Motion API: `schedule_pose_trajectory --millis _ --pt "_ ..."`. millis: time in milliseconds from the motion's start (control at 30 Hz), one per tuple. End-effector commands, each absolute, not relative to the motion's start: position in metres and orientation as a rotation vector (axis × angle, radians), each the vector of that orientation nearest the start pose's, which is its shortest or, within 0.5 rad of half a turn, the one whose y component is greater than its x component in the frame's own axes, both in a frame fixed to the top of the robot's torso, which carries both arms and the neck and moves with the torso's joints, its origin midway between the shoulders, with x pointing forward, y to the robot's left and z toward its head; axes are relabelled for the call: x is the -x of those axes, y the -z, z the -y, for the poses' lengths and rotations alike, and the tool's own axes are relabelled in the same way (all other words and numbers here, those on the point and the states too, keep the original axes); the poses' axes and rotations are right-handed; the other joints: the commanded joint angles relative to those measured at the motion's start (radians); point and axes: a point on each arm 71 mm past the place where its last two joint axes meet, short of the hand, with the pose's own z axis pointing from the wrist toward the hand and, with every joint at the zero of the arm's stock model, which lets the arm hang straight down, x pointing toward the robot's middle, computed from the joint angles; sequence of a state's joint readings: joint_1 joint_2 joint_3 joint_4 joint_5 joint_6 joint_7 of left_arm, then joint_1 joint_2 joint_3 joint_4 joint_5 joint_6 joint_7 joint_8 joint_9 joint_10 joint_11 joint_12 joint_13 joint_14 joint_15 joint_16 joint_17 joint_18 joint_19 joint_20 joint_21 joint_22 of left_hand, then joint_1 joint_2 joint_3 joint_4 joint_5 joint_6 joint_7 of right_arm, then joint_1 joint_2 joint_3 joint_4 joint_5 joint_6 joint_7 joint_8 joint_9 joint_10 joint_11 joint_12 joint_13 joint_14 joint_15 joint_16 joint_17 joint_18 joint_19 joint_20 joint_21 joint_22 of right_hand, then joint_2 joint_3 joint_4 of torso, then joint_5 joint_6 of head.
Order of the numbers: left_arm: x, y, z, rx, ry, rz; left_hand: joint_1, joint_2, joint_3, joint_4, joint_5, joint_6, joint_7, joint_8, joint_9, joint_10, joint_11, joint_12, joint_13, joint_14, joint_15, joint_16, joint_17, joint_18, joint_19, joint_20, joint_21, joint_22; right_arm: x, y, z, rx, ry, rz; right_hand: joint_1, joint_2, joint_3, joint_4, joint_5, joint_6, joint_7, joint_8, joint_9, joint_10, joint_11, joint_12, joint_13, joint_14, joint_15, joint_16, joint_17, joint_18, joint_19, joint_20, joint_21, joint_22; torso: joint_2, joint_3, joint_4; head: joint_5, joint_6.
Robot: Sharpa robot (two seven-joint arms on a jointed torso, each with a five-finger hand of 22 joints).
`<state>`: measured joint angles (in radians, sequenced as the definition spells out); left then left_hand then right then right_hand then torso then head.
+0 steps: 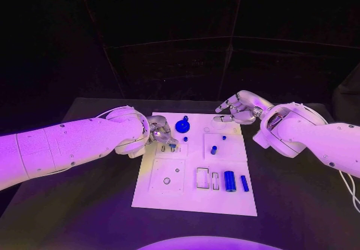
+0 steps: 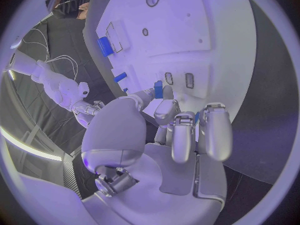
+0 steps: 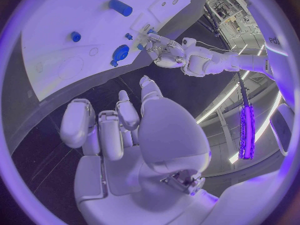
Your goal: Assemble the parts on the task board
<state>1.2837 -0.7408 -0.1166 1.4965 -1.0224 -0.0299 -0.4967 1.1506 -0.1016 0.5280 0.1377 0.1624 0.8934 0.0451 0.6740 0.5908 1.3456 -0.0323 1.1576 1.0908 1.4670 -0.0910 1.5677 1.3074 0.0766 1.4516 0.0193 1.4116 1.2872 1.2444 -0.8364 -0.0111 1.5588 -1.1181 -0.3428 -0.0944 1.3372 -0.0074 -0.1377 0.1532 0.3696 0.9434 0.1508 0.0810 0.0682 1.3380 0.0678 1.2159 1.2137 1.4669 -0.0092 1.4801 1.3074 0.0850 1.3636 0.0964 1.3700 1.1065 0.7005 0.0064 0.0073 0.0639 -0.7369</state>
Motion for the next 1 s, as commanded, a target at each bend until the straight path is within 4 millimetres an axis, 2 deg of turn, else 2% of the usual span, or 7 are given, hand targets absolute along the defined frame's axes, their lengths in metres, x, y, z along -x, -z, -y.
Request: schedule_pose_trajectory --millis 33,567,1000 --pt "-0.491 0.207 -0.174 0.194 0.482 -2.146 -0.002 0.006 0.171 -0.166 0.000 -0.003 -0.004 0.004 0.002 0.004 0.000 0.002 0.001 0.104 0.002 0.003 0.263 -0.018 -0.002 0.003 0.002 0.002 -0.491 0.150 0.189 -0.142 -0.857 -1.671 0.009 0.003 -0.006 0.000 0.005 0.010 -0.001 0.005 0.001 0.001 -0.006 -0.004 -0.001 0.066 -0.005 -0.006 0.095 0.004 -0.004 -0.004 -0.006 -0.002 0.001 0.0000 -0.0026 0.000 0.000" --pt "-0.488 0.220 -0.172 0.157 0.430 -2.214 -0.003 0.005 0.173 -0.168 0.000 -0.003 -0.004 0.005 0.003 0.003 0.000 -0.001 -0.002 0.104 0.002 0.003 0.263 -0.018 -0.002 0.003 0.002 0.002 -0.491 0.150 0.188 -0.139 -0.859 -1.674 0.009 0.004 -0.006 0.001 0.006 0.010 -0.001 0.005 0.001 0.001 -0.006 -0.004 -0.001 0.066 -0.005 -0.006 0.095 0.004 -0.004 -0.004 -0.006 -0.002 0.000 -0.0005 -0.0018 0.003 -0.006" --pt "-0.485 0.222 -0.174 0.152 0.413 -2.235 -0.005 0.004 0.175 -0.169 0.000 -0.002 -0.004 0.006 0.004 0.004 0.000 0.001 0.000 0.104 0.002 0.003 0.263 -0.018 -0.001 0.003 0.003 0.003 -0.491 0.151 0.189 -0.138 -0.858 -1.678 0.009 0.005 -0.007 0.001 0.007 0.011 -0.001 0.006 0.001 0.001 -0.006 -0.003 -0.001 0.066 -0.005 -0.006 0.096 0.004 -0.004 -0.004 -0.006 -0.002 0.001 -0.0004 -0.0014 0.002 -0.006"
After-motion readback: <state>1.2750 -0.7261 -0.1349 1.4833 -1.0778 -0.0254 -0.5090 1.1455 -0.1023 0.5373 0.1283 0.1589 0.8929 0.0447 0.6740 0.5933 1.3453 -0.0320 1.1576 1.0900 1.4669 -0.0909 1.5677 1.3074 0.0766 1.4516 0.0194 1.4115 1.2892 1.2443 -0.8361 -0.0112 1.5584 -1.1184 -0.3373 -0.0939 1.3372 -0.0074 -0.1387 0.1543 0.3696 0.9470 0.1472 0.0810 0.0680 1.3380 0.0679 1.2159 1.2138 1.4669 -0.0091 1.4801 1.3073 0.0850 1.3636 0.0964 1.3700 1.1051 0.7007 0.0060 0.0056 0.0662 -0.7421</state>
